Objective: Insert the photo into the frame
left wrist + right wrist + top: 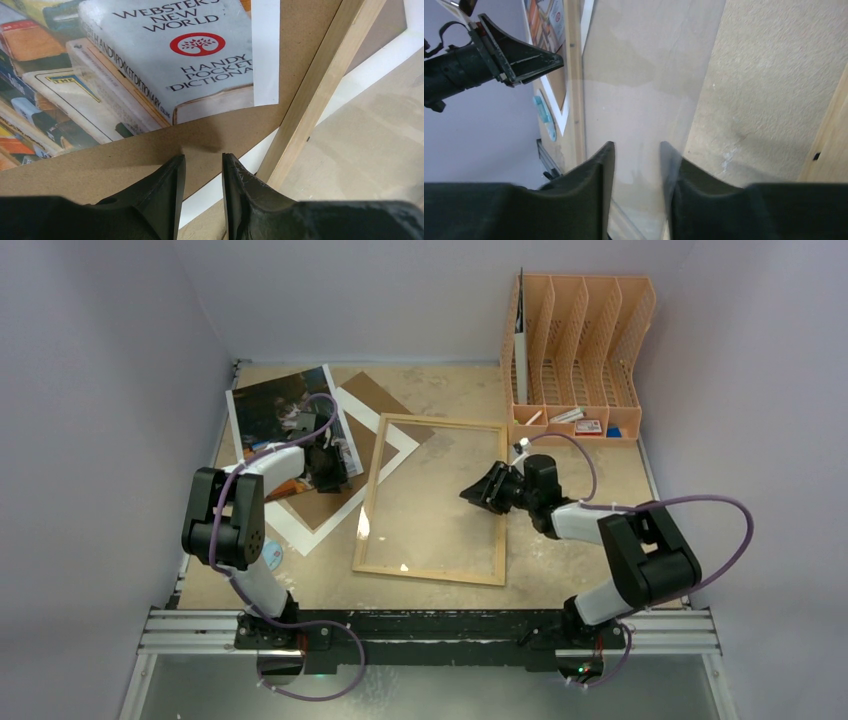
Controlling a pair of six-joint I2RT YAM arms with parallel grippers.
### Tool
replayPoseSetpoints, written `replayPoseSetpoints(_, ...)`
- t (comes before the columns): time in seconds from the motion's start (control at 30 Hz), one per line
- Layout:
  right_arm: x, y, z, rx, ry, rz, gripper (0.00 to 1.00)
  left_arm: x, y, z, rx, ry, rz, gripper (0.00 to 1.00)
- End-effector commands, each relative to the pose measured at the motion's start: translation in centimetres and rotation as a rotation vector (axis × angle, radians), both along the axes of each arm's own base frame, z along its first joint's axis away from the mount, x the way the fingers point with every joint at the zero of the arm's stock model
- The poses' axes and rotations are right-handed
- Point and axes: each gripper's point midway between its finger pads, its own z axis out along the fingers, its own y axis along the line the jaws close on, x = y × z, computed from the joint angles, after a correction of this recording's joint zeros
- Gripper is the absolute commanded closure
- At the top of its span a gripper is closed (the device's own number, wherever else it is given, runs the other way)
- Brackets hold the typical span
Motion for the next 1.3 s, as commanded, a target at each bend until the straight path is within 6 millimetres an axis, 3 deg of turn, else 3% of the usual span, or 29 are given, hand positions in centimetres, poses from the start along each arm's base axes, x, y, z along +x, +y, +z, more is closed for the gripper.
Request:
replayPoseSetpoints(0.0,1.9,0.5,1.0,0.030,-0.068,0.004,0.66,0.0,-0.3,0.0,-0.006,0.007,-0.025,0.64)
replayPoseSetpoints(0.1,1.4,0.5,0.2,0.032,-0.058,0.026,0.85,0.2,-0.9,0.6,-0.040,-0.014,-0.039,0.63)
replayPoseSetpoints(0.27,1.8,-0.5,0.4,0.021,-0.112,0.055,1.00,0.3,-2.1,1.3,-0.103,-0.031,-0.084,0.61)
replayPoseSetpoints(0.43,2.9,-1.5,0.8,-0.022,-0.144,0.073,1.00,0.5,-2.8,1.6,-0.139,-0.042,-0.102,0.59)
replayPoseSetpoints(0.7,1.9,-2.0,-0.6,0.000,-0.081,0.022,1.00,0.4,-4.7,2.2,-0.262,-0.068,-0.130,0.52)
replayPoseSetpoints(1.0,0.7,-2.4,-0.2,0.081,-0.030,-0.072,1.00,0.4,-4.8,1.8,-0.266,-0.059,-0.127,0.50)
replayPoseSetpoints(1.27,1.1,-2.7,0.5,0.098,-0.035,-0.124,1.00,0.2,-4.9,1.3,-0.271,-0.045,-0.131,0.49)
